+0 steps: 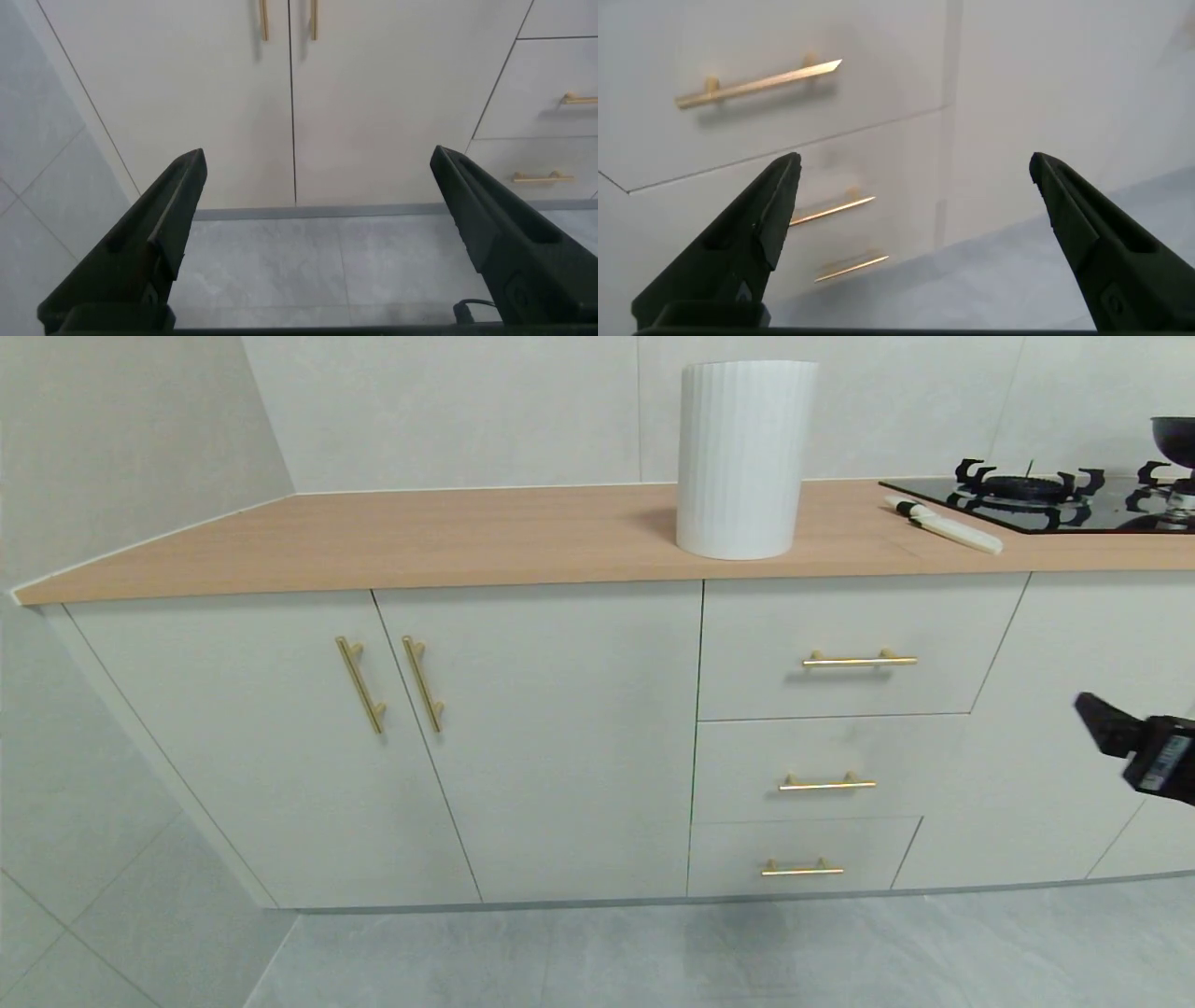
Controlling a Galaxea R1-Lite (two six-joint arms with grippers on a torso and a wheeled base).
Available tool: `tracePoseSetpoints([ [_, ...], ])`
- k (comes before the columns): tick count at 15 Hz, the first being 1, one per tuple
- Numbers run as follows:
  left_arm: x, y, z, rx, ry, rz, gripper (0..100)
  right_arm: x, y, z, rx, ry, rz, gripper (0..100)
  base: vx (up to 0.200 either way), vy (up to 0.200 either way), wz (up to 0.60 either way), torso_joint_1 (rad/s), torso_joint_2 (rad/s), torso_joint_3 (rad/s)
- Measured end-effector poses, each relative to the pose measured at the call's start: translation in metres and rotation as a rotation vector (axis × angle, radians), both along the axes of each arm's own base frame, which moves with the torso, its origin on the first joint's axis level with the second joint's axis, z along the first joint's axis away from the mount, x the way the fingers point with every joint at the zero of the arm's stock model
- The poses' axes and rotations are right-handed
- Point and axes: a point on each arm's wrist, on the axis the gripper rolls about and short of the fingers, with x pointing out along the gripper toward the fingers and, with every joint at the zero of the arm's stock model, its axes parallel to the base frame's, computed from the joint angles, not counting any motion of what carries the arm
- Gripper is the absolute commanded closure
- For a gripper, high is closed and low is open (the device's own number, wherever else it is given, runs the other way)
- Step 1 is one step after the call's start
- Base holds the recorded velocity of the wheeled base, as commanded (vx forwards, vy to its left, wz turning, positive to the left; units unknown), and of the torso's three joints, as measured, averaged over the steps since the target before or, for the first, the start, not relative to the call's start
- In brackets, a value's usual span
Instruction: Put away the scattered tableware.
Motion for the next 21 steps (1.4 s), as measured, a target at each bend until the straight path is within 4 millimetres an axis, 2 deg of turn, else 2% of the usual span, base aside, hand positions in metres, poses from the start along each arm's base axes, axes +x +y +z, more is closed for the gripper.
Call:
tracePoseSetpoints([
  [3,0.0,0.0,0.0,0.0,0.0,0.0,0,-0.078,-0.017,0.01,-0.063,-0.036,-0.043,0,0.0,0.0,0.0,0.0,0.0,0.0],
  [6,0.0,0.0,0.0,0.0,0.0,0.0,0,-0.152,-0.028,0.001,-0.132,-0.077,-0.093,0,0.0,0.0,0.0,0.0,0.0,0.0],
  [9,0.0,0.0,0.0,0.0,0.0,0.0,0,-0.203,-0.03,-0.017,-0.194,-0.152,-0.131,0,0.0,0.0,0.0,0.0,0.0,0.0],
  [10,0.0,0.0,0.0,0.0,0.0,0.0,0,-0.218,-0.028,-0.029,-0.209,-0.201,-0.083,0,0.0,0.0,0.0,0.0,0.0,0.0],
  [12,0.0,0.0,0.0,0.0,0.0,0.0,0,-0.216,-0.026,-0.047,-0.183,-0.208,-0.001,0,0.0,0.0,0.0,0.0,0.0,0.0],
  [14,0.0,0.0,0.0,0.0,0.0,0.0,0,-0.206,-0.023,-0.072,-0.152,-0.171,0.112,0,0.0,0.0,0.0,0.0,0.0,0.0],
  [18,0.0,0.0,0.0,0.0,0.0,0.0,0,-0.191,-0.019,-0.115,-0.067,-0.038,0.306,0,0.0,0.0,0.0,0.0,0.0,0.0],
  [21,0.0,0.0,0.0,0.0,0.0,0.0,0,-0.19,-0.019,-0.119,-0.064,-0.03,0.32,0,0.0,0.0,0.0,0.0,0.0,0.0],
])
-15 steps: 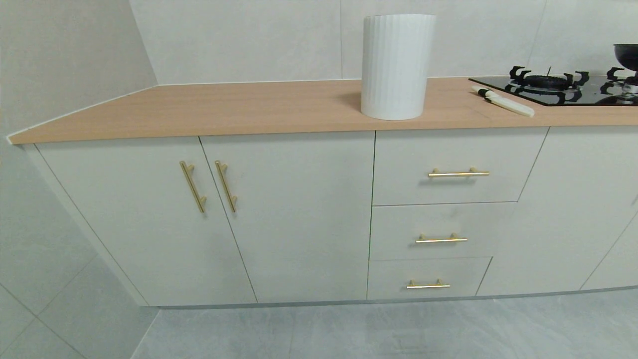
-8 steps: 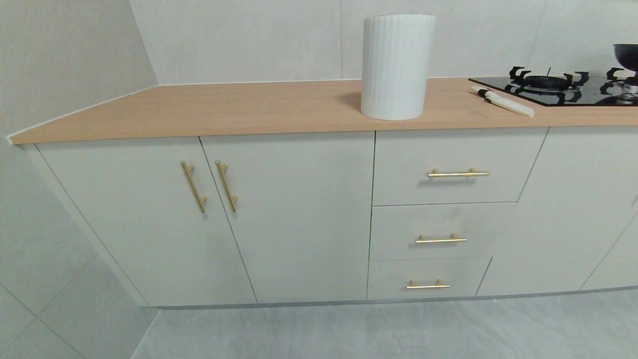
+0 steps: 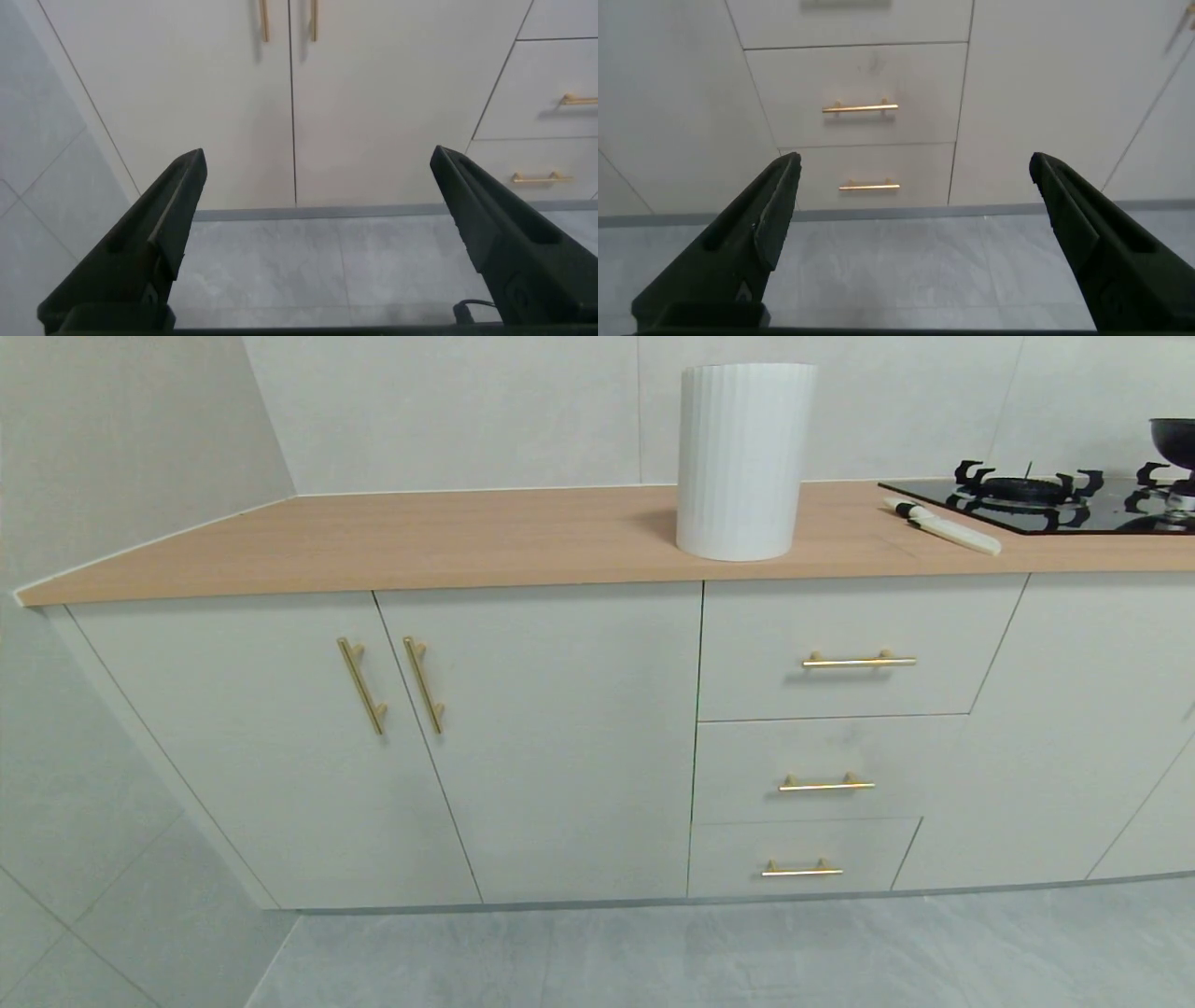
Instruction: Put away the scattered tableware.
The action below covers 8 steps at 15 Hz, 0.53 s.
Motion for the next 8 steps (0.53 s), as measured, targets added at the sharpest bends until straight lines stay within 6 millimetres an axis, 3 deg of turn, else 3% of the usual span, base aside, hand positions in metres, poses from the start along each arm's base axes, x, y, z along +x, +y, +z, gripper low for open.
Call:
tracePoseSetpoints([
  [8,0.0,0.0,0.0,0.001,0.0,0.0,0,0.0003,-0.0001,-0.0012,0.028,0.005,-0.004,0,0.0,0.0,0.0,0.0,0.0,0.0],
])
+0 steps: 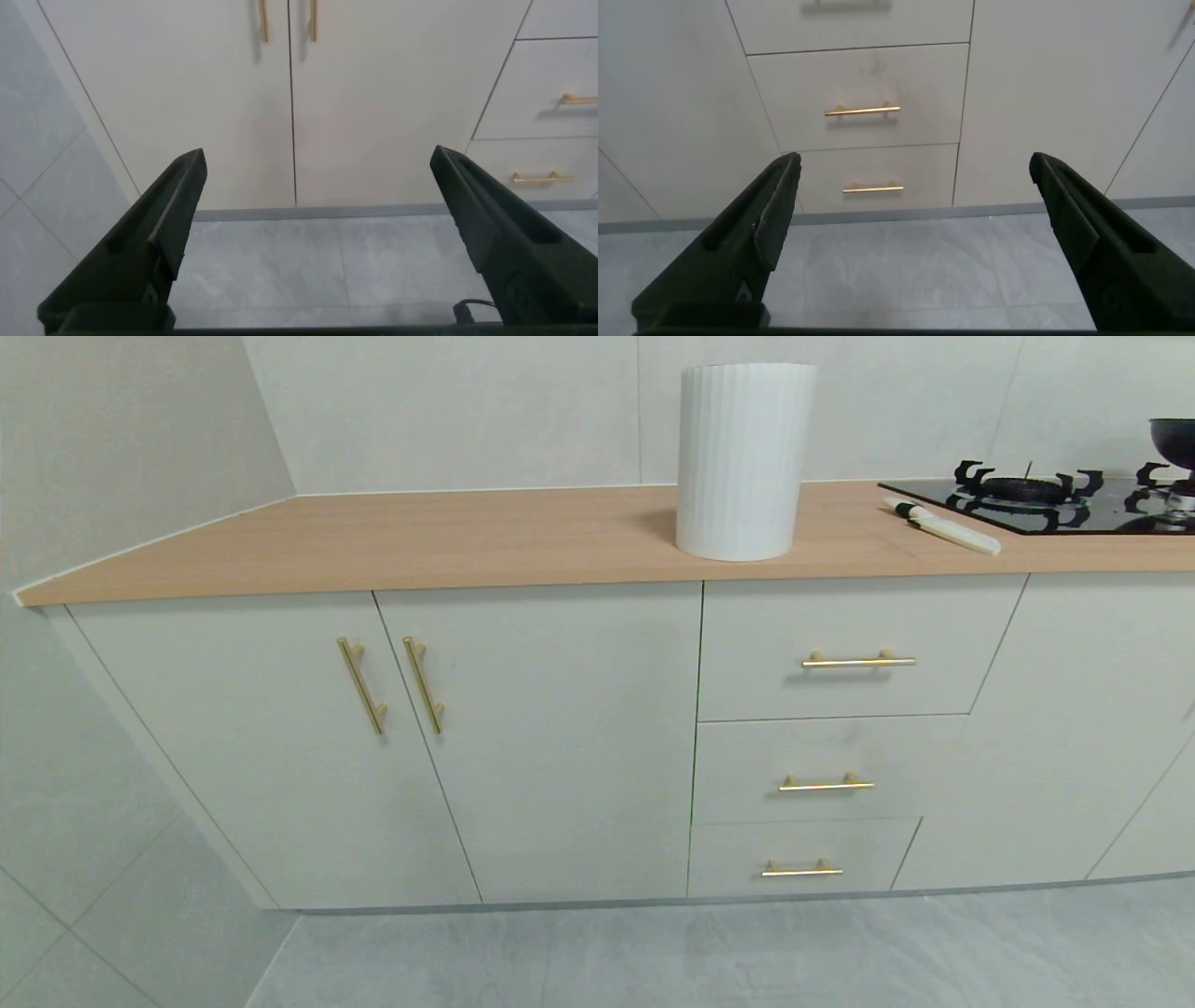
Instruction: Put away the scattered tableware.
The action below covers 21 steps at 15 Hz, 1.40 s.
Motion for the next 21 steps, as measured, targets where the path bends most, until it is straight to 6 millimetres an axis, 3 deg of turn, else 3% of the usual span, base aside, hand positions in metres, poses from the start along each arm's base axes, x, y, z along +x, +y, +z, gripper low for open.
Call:
tracePoseSetpoints([
  [21,0.0,0.0,0.0,-0.001,0.0,0.001,0,0.0,-0.0001,0.0,0.011,0.001,-0.003,0,0.2,0.0,0.0,0.004,0.0,0.004],
])
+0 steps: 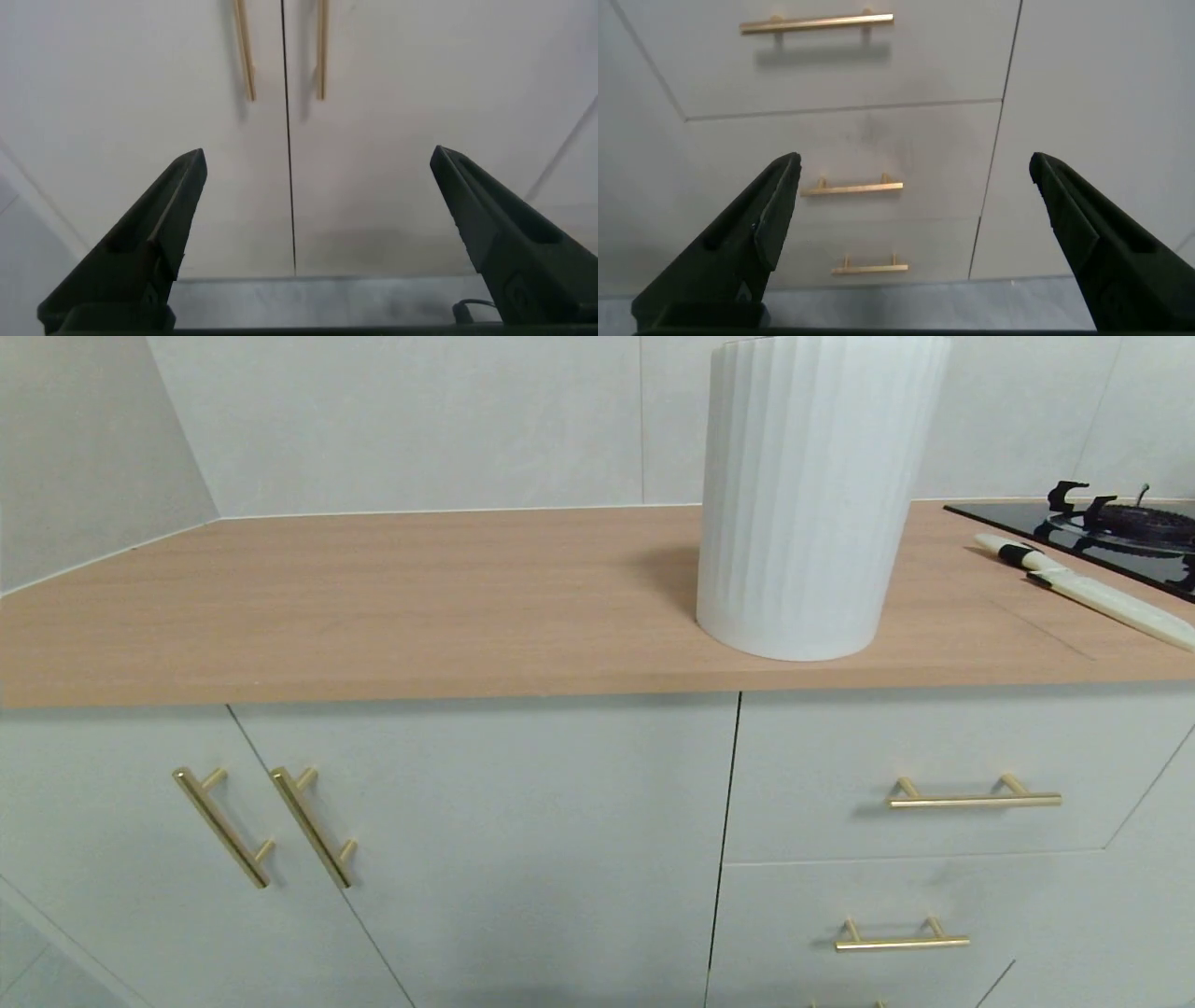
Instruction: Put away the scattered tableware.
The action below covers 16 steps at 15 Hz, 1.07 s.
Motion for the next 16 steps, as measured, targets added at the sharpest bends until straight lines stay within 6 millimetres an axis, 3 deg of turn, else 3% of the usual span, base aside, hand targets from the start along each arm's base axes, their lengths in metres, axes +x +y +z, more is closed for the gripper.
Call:
tracePoseSetpoints([
  [9,0.0,0.0,0.0,0.0,0.0,0.0,0,0.0,0.0,0.0,0.0,0.001,0.0,0,0.0,0.0,0.0,0.0,0.0,0.0],
  [16,0.0,0.0,0.0001,-0.001,-0.001,0.001,0,0.0,0.0,0.0,0.0,0.0,0.0,0,0.0,-0.2,0.0,0.005,0.0,0.003],
])
